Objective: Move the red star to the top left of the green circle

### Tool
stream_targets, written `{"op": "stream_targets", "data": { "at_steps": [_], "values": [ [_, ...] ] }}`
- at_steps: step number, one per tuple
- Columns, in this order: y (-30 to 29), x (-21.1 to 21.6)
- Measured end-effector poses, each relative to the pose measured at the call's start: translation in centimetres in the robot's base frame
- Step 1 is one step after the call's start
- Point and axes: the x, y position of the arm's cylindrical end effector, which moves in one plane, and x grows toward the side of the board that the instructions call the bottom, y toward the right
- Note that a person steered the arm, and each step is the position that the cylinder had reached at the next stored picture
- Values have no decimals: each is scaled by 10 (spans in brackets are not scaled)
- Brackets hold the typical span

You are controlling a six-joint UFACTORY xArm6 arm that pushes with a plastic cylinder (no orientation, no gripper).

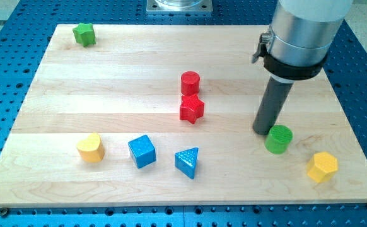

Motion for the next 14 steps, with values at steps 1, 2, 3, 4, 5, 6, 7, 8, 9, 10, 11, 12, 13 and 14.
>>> {"op": "stream_targets", "data": {
  "at_steps": [1,2,3,4,5,6,7,8,9,10,11,12,13,14],
  "values": [
    [-46,-10],
    [-102,-8],
    [-146,-9],
    [-169,-10],
    [-173,-7],
    [-181,3],
    [-197,-3],
    [-164,-24],
    [-158,-44],
    [-155,-62],
    [-117,-59],
    [-114,-64],
    [-126,-74],
    [-108,-70]
  ]
}}
